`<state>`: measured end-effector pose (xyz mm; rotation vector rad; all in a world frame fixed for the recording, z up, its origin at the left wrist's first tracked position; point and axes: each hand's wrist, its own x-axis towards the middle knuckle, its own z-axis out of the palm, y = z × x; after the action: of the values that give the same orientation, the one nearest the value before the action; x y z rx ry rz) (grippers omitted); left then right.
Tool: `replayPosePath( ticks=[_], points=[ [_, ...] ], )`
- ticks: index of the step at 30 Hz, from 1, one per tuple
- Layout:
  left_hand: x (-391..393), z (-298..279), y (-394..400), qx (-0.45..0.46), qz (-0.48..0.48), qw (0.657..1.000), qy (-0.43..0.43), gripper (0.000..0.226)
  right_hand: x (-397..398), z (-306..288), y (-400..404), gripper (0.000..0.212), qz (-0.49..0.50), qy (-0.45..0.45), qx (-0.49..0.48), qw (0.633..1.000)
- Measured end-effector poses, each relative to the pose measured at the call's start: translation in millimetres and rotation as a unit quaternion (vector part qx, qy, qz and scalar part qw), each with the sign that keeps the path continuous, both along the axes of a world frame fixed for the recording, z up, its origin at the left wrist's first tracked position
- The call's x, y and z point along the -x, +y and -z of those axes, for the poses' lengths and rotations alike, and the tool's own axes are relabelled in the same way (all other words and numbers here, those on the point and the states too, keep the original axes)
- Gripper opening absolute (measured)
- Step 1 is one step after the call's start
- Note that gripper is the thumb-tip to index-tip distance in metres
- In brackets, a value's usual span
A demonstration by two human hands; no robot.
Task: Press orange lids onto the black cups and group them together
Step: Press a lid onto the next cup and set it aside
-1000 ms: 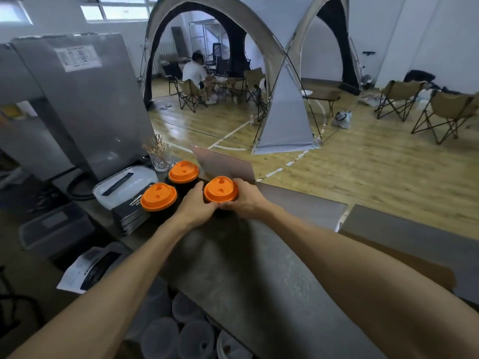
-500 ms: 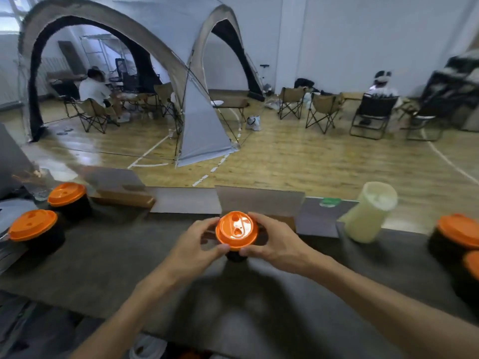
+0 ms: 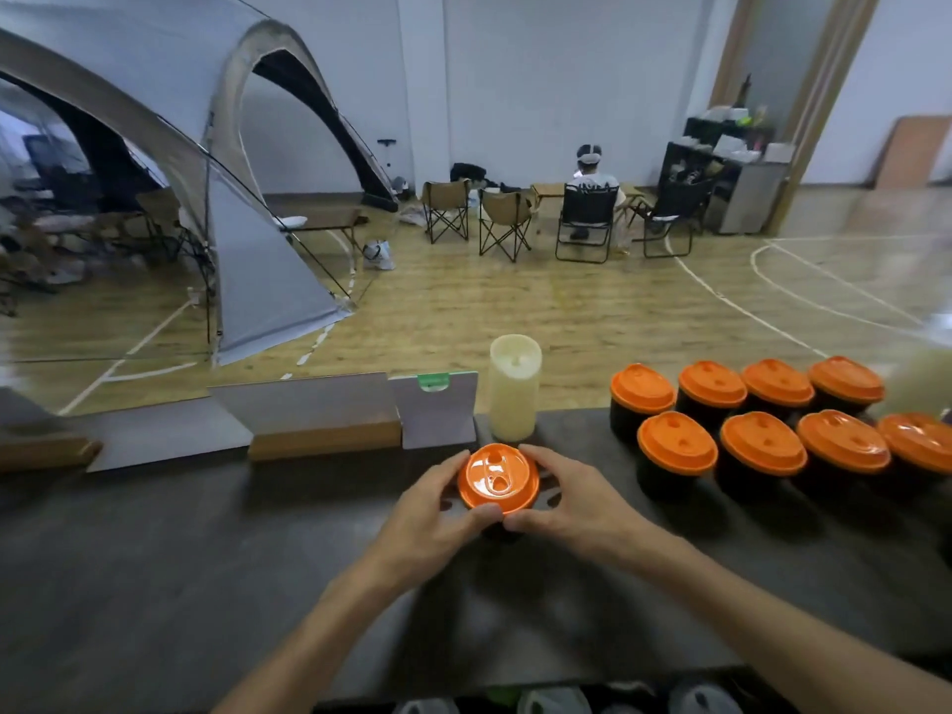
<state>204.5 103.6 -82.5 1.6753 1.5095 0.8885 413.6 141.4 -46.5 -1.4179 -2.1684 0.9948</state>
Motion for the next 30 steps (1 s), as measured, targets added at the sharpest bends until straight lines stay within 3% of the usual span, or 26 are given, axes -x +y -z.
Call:
replayPosePath(
  ticks=[7,9,12,21,27,30],
  points=[
    [-12,10,-3,0.003,-0.014,1.000,0.020,0.082,-9,10,-1,0.089,-0.004,-0.006,0.038,0.999],
    [-12,11,0,0.001,-0.009,1.000,0.030,0.082,-13,6,6,0.070,0.000,0.002,0.078,0.997],
    [-12,11,3,0.006,-0.002,0.999,0.047,0.082,-15,-5,30,0.022,0.045,0.045,0.137,0.988],
    [-12,10,5,0.012,-0.006,0.998,0.066,0.084,19,-30,86,0.036,-0.005,-0.134,0.191,0.972],
    [-13,16,0,-0.010,-0.013,0.998,0.067,0.087,6,-25,66,0.025,-0.003,-0.071,0.185,0.980],
    [-15,13,-3,-0.016,-0.010,0.998,0.061,0.088,-1,-18,47,0.035,0.023,0.016,0.214,0.976]
  ],
)
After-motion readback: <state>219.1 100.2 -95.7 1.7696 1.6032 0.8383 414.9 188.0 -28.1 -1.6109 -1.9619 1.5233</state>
